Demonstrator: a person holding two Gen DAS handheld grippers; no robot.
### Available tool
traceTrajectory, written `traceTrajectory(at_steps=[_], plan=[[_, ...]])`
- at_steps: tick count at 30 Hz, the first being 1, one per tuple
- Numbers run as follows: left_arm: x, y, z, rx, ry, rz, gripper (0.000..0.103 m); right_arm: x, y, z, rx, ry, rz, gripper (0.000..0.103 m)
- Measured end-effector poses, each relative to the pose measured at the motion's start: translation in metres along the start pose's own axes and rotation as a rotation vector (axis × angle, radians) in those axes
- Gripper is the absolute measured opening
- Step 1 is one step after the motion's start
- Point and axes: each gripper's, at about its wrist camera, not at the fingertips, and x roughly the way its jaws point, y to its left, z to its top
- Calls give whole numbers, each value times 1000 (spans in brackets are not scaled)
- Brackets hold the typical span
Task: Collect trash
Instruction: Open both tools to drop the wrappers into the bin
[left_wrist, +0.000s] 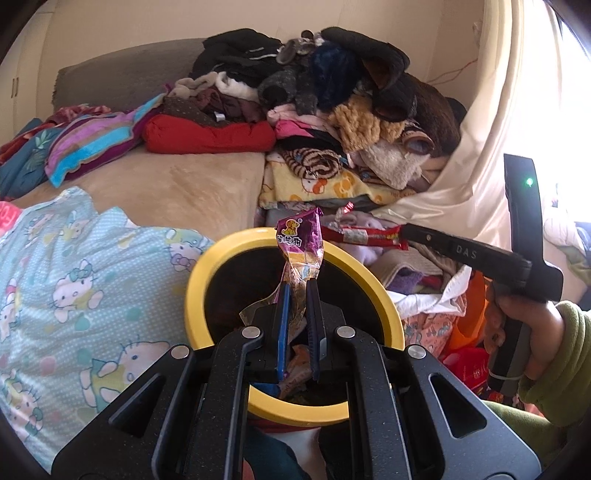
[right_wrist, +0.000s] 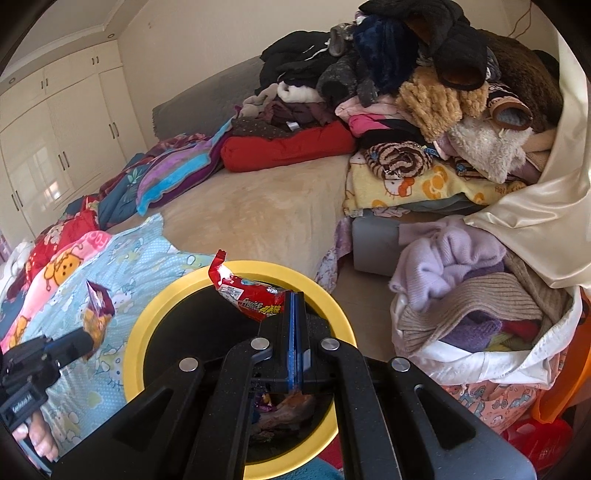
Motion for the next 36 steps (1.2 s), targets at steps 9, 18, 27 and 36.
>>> traceTrajectory(at_steps=[9, 18, 27, 36], plan=[[24, -16, -12, 29, 60, -28, 5, 11, -15, -5, 45, 19, -24, 1], [55, -22, -23, 41, 136, -54, 5, 25, -22, -11, 68, 58, -25, 1], [76, -22, -27, 38, 186, -71, 5, 37, -18, -16, 63, 98, -3, 1], [76, -13, -27, 0, 189, -49, 33, 44, -9, -25, 49, 136, 20, 15]])
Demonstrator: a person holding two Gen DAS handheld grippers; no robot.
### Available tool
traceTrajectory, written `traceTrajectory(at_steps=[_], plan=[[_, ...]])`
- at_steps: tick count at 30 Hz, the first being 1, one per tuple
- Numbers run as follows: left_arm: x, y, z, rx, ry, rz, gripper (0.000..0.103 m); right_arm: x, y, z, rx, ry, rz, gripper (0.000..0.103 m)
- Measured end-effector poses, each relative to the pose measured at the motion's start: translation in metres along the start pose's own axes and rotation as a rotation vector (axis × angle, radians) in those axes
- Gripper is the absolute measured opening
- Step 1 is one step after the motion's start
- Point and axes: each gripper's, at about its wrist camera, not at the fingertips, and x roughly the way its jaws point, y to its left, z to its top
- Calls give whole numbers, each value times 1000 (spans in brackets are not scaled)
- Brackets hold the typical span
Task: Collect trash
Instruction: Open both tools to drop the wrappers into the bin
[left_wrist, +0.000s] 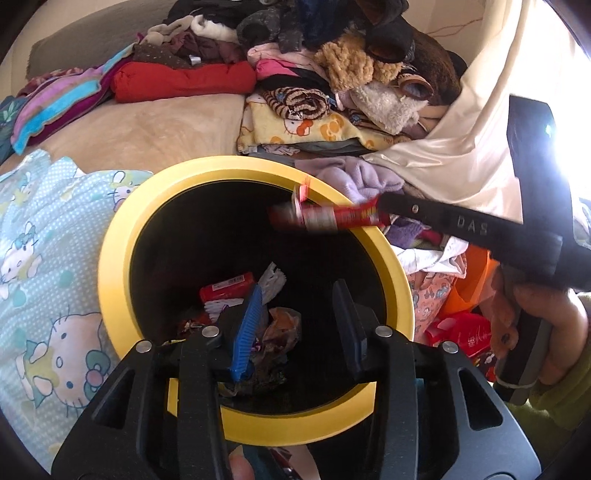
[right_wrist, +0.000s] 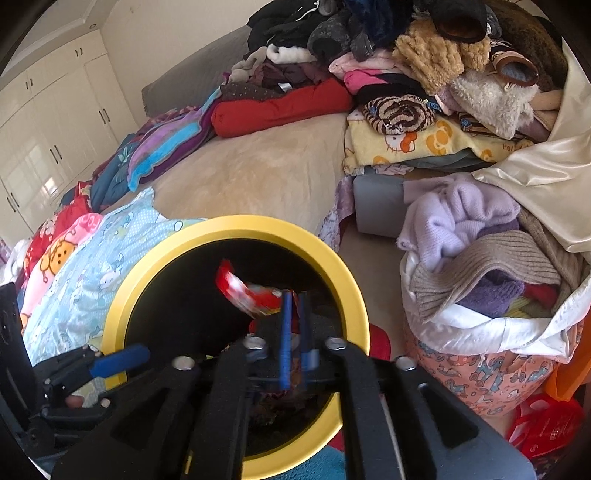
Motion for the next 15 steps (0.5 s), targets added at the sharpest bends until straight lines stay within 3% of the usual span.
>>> traceTrajectory(at_steps=[1, 5, 10, 12, 15], plan=[[-1, 1, 0, -2, -3, 4, 35, -1, 0, -1, 3, -1, 0, 23], [-9, 6, 2, -20, -17, 15, 46, -2, 0, -2, 4, -2, 2, 28], [-19, 10, 5, -28, -33, 46, 63, -11, 6, -5, -4, -8, 7, 44], [-24, 13, 5, -37, -36, 70, 77, -15, 10, -7, -12, -12, 7, 50], [-33, 19, 5, -51, -45, 80, 78, -25, 16, -8, -7, -28, 16, 65]])
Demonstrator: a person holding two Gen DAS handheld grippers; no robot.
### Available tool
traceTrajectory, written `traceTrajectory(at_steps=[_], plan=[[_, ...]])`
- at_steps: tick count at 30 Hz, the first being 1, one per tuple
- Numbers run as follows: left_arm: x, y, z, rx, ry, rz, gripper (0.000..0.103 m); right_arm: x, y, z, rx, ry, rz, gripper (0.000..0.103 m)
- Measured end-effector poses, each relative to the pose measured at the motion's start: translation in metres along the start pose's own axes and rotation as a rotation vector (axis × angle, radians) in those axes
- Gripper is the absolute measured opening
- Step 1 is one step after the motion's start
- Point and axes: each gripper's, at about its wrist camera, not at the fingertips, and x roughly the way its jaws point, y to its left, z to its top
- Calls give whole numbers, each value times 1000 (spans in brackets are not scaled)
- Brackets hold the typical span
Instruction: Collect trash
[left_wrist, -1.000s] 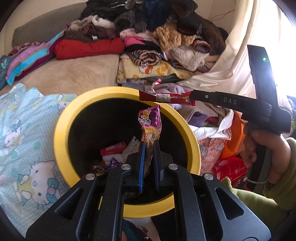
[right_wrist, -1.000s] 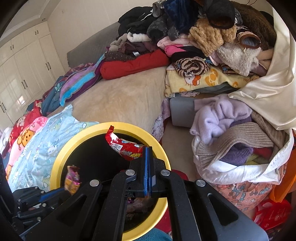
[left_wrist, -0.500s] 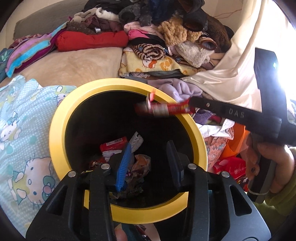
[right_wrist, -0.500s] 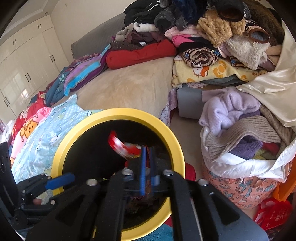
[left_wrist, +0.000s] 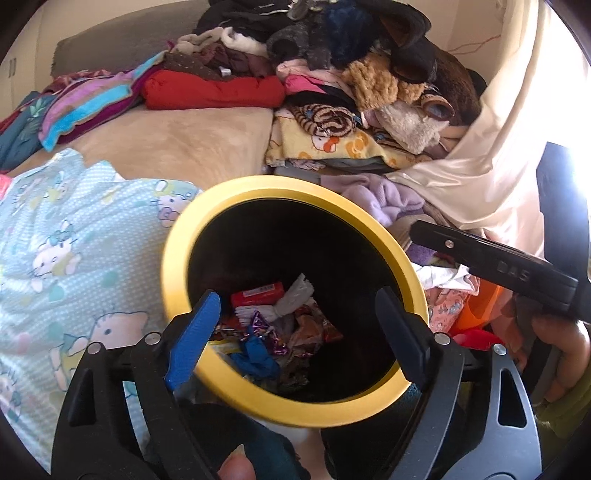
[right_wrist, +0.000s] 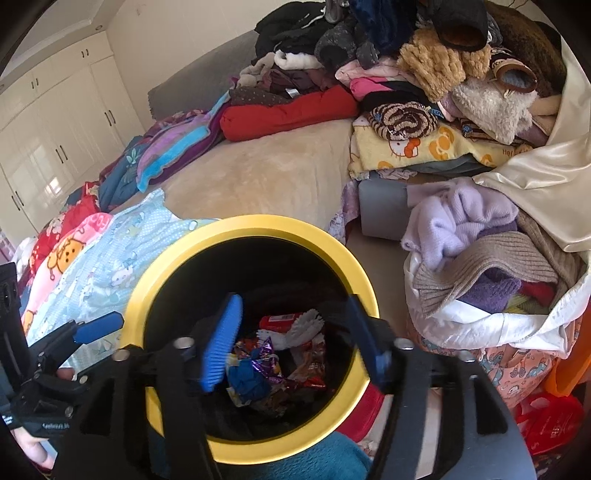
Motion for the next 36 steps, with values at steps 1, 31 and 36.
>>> traceTrajectory(at_steps=[1, 31, 36], plan=[[-3, 2, 0, -4, -3, 4, 81, -3, 2, 0, 5, -9, 2, 71], [-98, 61, -14, -134, -184, 196, 92, -49, 72, -27, -82, -88, 18, 97], [-115, 65, -21, -133, -231, 239, 92, -52, 87, -36, -115, -116, 19, 97]])
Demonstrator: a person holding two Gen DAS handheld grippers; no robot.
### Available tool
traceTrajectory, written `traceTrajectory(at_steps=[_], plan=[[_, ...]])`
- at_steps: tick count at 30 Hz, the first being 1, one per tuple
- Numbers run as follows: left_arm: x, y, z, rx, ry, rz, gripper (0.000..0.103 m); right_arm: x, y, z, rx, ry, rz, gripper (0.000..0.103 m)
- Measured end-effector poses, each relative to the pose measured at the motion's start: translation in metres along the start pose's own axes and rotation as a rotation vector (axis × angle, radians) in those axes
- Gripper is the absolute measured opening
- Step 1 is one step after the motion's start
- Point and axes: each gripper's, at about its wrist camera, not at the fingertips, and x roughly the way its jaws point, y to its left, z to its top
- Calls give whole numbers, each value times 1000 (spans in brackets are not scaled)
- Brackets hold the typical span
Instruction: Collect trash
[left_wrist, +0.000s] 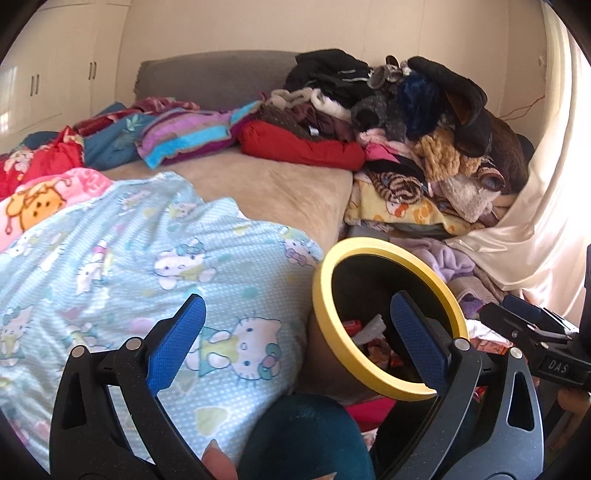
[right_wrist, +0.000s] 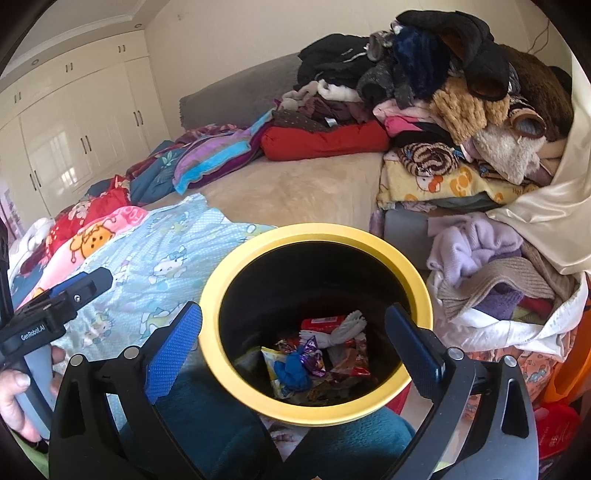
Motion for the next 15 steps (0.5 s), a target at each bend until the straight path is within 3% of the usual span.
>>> traceTrajectory(at_steps=[5, 15], plan=[[-17, 9, -7, -4, -46, 32, 92, -9, 13, -6, -11, -60, 8, 97], [-53, 25, -29, -8, -168, 79, 92, -45, 32, -10, -39, -314, -44, 97]])
